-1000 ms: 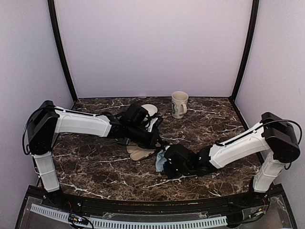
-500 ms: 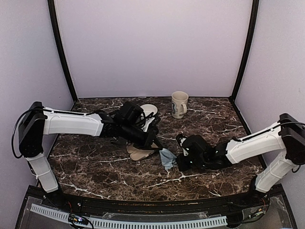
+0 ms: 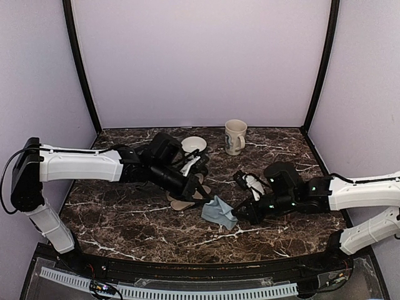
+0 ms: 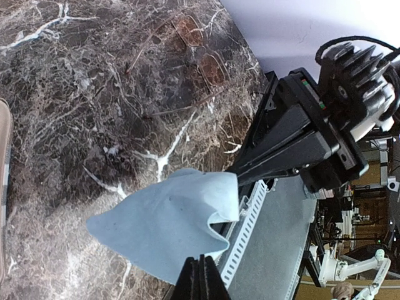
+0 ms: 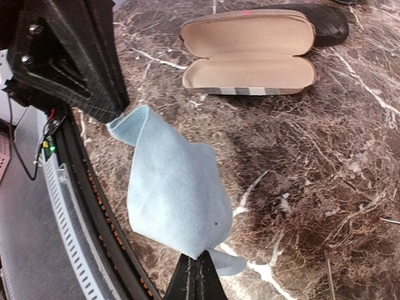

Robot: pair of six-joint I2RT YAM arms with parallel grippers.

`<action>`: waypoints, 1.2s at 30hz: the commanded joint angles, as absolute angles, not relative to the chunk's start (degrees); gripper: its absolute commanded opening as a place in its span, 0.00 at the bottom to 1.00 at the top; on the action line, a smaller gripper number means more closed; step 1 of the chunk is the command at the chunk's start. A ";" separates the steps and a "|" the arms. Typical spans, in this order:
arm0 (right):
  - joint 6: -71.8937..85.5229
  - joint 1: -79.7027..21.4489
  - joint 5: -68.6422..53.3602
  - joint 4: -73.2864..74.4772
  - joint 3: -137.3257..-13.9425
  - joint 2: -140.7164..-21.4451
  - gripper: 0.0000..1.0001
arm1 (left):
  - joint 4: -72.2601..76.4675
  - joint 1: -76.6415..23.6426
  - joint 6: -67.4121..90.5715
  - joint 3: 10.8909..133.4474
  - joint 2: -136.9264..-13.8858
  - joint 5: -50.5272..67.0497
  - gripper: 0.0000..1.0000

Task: Organize the sunglasses
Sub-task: Pick up the sunglasses from the center of the board, then place the glasses cleaning cloth at the center of the board.

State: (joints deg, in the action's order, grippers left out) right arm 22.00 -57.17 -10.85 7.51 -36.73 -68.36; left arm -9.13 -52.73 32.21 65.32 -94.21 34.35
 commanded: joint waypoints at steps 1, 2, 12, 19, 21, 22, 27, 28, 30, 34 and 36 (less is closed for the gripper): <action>19.68 -55.82 -18.39 13.66 -37.49 -64.18 0.00 | -10.80 -53.62 33.10 63.02 -89.15 35.71 0.00; 19.75 -55.48 -18.77 14.57 -37.45 -64.02 0.00 | -10.81 -53.63 33.09 62.42 -88.76 35.38 0.00; 21.03 -51.86 -23.15 12.16 -35.68 -71.21 0.00 | -7.67 -53.70 34.36 57.05 -90.30 32.72 0.00; 22.06 -46.34 -25.44 9.08 -39.08 -81.51 0.00 | -2.89 -52.66 32.00 58.63 -96.91 26.28 0.00; 21.78 -44.80 -25.56 8.67 -40.66 -85.46 0.00 | -0.61 -52.19 31.47 60.78 -100.32 25.71 0.00; 21.64 -44.07 -25.30 8.70 -41.55 -87.03 0.00 | -0.22 -52.01 31.14 62.21 -102.06 25.45 0.00; 20.11 -41.39 -23.82 10.34 -46.00 -92.83 0.04 | 0.22 -51.86 29.75 67.57 -107.39 23.45 0.00; 19.83 -41.13 -23.53 10.70 -46.62 -93.08 0.06 | 0.12 -51.86 29.45 68.18 -107.79 22.50 0.00; 19.33 -40.45 -21.99 11.90 -47.69 -93.58 0.09 | -0.10 -51.86 28.75 68.96 -108.22 21.06 0.00; 18.64 -39.29 -18.01 14.13 -49.47 -93.90 0.17 | -1.35 -51.69 27.21 70.35 -109.32 18.49 0.00; 18.48 -39.03 -16.49 15.16 -50.04 -93.78 0.21 | -1.98 -51.68 26.79 70.89 -109.90 17.96 0.00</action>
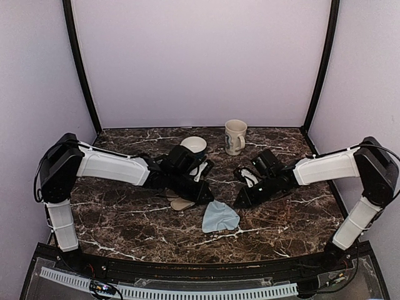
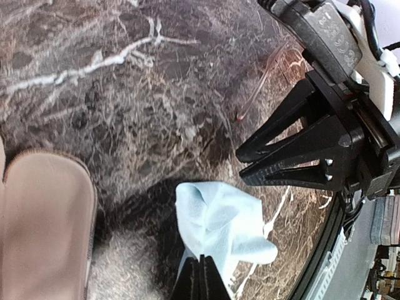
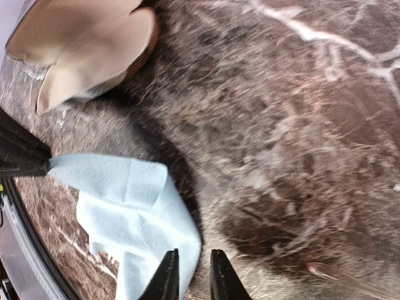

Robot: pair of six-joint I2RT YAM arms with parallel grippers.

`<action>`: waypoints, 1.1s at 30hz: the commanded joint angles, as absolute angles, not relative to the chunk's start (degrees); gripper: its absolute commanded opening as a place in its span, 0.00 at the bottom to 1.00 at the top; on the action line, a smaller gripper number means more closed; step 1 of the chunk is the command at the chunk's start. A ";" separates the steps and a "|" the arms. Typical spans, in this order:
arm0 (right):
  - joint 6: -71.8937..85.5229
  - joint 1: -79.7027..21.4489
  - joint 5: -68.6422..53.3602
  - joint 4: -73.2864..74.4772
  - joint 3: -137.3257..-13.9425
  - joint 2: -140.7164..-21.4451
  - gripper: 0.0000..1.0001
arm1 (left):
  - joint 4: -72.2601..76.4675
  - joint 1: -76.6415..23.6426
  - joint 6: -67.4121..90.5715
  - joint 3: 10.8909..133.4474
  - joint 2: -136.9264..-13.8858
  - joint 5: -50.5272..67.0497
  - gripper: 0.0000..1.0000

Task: Organize the sunglasses
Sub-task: Place the glasses cleaning cloth at the center of the board.

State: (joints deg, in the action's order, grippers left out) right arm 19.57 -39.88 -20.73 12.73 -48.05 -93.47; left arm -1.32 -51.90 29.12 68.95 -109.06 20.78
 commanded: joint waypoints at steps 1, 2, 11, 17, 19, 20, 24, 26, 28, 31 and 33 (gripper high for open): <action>18.26 -39.02 -15.96 15.47 -50.23 -93.57 0.22 | -2.19 -51.68 26.61 70.92 -109.95 17.72 0.00; 18.14 -39.02 -15.78 15.48 -50.18 -93.14 0.23 | -2.43 -51.68 26.55 70.97 -109.91 17.51 0.00; 16.77 -44.58 -15.77 10.81 -46.26 -86.07 0.34 | -3.47 -51.59 26.40 69.51 -108.31 17.28 0.00; 18.39 -48.99 -14.10 8.50 -43.64 -85.45 0.34 | -2.83 -51.18 26.38 67.65 -107.25 17.36 0.00; 19.33 -50.45 -13.60 8.48 -42.55 -85.18 0.35 | -2.71 -50.87 26.20 67.38 -107.06 17.19 0.00; 19.86 -50.97 -13.51 8.48 -42.02 -85.10 0.36 | -2.72 -50.77 26.07 67.40 -107.10 17.10 0.00; 21.35 -53.81 -12.93 8.69 -40.45 -84.76 0.38 | -2.77 -50.54 25.23 67.99 -107.52 16.74 0.00; 21.70 -54.80 -12.79 8.91 -40.10 -84.64 0.39 | -2.92 -50.54 25.05 68.41 -107.81 16.78 0.00; 21.73 -55.58 -12.51 9.23 -39.94 -84.64 0.40 | -2.70 -50.54 25.20 68.47 -108.12 17.07 0.00; 21.40 -56.28 -11.62 10.07 -40.14 -85.03 0.40 | -2.55 -50.54 25.22 68.63 -108.44 17.51 0.00; 20.86 -56.61 -10.66 11.08 -40.45 -85.47 0.40 | -2.46 -50.54 25.31 68.64 -108.54 17.66 0.00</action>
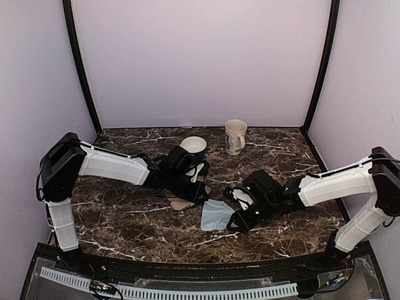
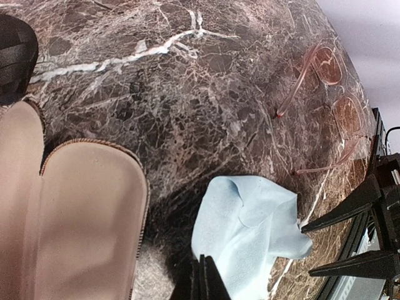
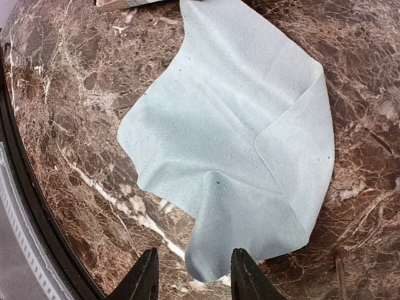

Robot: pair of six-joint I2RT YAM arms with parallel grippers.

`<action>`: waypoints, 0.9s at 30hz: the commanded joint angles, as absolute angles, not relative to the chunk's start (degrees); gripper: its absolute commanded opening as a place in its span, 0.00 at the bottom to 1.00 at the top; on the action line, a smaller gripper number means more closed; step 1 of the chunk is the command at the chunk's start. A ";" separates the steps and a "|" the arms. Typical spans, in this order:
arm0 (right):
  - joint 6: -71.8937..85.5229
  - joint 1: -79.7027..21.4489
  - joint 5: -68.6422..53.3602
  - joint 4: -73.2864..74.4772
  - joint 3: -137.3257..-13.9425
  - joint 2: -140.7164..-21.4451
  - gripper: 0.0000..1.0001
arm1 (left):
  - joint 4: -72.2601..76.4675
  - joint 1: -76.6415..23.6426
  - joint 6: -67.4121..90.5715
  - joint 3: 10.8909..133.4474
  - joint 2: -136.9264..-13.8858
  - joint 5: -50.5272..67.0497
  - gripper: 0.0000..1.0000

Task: Organize the sunglasses
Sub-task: Pick up the glasses cleaning cloth from the center of the board.

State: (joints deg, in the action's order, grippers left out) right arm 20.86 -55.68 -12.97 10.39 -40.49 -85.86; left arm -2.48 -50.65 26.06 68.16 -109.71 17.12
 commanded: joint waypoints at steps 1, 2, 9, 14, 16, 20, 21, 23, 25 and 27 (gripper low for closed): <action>20.57 -56.72 -9.99 11.47 -40.63 -85.70 0.40 | -2.46 -50.54 25.31 68.62 -108.54 17.70 0.00; 20.36 -56.77 -9.64 11.78 -40.80 -85.88 0.40 | -2.38 -50.54 25.31 68.64 -108.54 17.75 0.00; 19.19 -57.17 -8.29 13.00 -41.88 -87.39 0.29 | -2.81 -50.54 25.32 68.82 -108.54 17.75 0.00; 18.90 -57.46 -8.30 12.98 -42.38 -88.06 0.22 | -2.86 -50.54 25.36 68.80 -108.54 17.82 0.00; 19.00 -57.48 -8.52 12.61 -42.37 -88.08 0.20 | -2.90 -50.54 25.30 68.79 -108.54 17.84 0.00; 18.99 -57.48 -9.12 11.92 -42.41 -87.92 0.09 | -2.90 -50.54 25.39 68.75 -108.54 17.84 0.00; 19.00 -57.48 -9.24 11.87 -42.38 -87.83 0.07 | -2.90 -50.54 25.32 68.73 -108.54 17.83 0.00; 19.13 -57.48 -9.28 11.77 -42.27 -87.44 0.02 | -2.80 -50.54 25.26 68.65 -108.54 17.78 0.00; 19.23 -57.48 -9.16 12.09 -42.25 -86.76 0.00 | -2.81 -50.54 24.95 68.53 -108.54 17.67 0.00; 19.57 -57.48 -8.83 12.88 -42.43 -85.98 0.00 | -3.03 -50.62 24.08 68.61 -108.54 17.56 0.07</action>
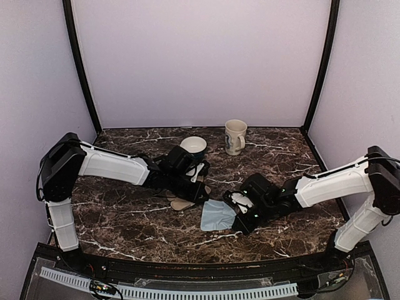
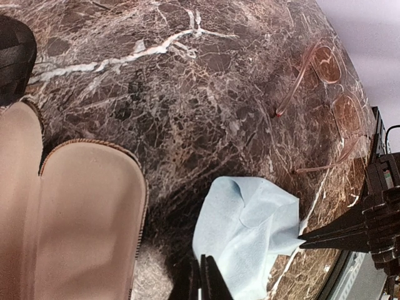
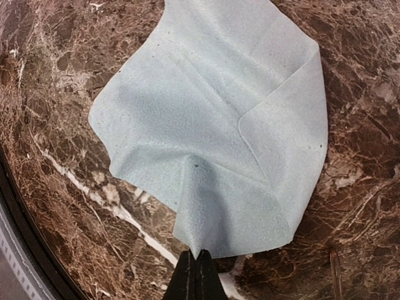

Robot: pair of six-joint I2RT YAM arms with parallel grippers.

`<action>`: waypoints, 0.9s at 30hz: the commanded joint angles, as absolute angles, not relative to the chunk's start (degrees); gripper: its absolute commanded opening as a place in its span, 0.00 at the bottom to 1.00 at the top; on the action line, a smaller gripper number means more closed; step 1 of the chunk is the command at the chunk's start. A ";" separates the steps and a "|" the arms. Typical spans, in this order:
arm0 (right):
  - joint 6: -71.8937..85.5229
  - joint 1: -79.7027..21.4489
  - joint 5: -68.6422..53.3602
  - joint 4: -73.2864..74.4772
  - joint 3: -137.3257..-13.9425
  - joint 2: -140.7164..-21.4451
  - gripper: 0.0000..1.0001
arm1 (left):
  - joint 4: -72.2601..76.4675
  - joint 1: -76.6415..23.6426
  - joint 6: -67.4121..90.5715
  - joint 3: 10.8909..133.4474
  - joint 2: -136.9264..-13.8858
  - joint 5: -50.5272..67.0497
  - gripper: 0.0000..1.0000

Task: Organize the sunglasses
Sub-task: Pick up the glasses cleaning cloth from the center of the board.

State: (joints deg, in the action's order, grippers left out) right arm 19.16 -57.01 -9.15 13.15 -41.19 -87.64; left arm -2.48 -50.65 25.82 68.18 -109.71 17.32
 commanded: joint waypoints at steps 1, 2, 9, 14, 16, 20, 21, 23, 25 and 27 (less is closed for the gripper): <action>19.67 -57.40 -8.77 13.37 -42.59 -85.67 0.00 | -3.54 -50.62 23.52 68.89 -108.54 17.08 0.11; 19.80 -57.27 -8.83 13.89 -42.63 -85.31 0.00 | -4.46 -50.62 22.62 69.15 -108.50 16.26 0.16; 22.18 -54.11 -12.65 15.54 -42.95 -82.46 0.00 | -5.98 -50.98 18.97 69.20 -105.66 14.01 0.39; 24.21 -50.01 -17.09 14.71 -42.22 -80.38 0.00 | -4.17 -54.62 15.85 64.75 -100.72 11.43 0.45; 25.12 -48.37 -19.20 13.91 -41.64 -79.64 0.00 | -1.79 -56.31 14.50 60.41 -98.05 11.33 0.46; 26.49 -46.04 -22.71 12.14 -41.07 -79.10 0.00 | 2.70 -58.21 10.84 54.30 -95.39 12.14 0.46; 26.79 -45.67 -23.27 11.72 -40.97 -79.15 0.00 | 3.28 -58.64 9.76 53.54 -95.27 12.20 0.46; 27.27 -44.72 -23.84 11.44 -40.99 -79.47 0.00 | 3.90 -59.59 7.33 52.78 -95.36 11.82 0.46; 27.65 -44.25 -24.23 11.40 -41.13 -79.91 0.00 | 4.14 -60.49 5.28 52.91 -95.87 11.96 0.46; 27.77 -44.04 -24.45 11.42 -41.33 -80.23 0.00 | 4.13 -61.25 4.32 53.54 -96.74 11.12 0.46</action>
State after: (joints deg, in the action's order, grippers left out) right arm 26.35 -44.77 -22.04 13.32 -41.36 -79.99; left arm 1.61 -60.07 9.26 53.17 -96.57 12.32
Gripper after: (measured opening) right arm 0.006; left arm 0.458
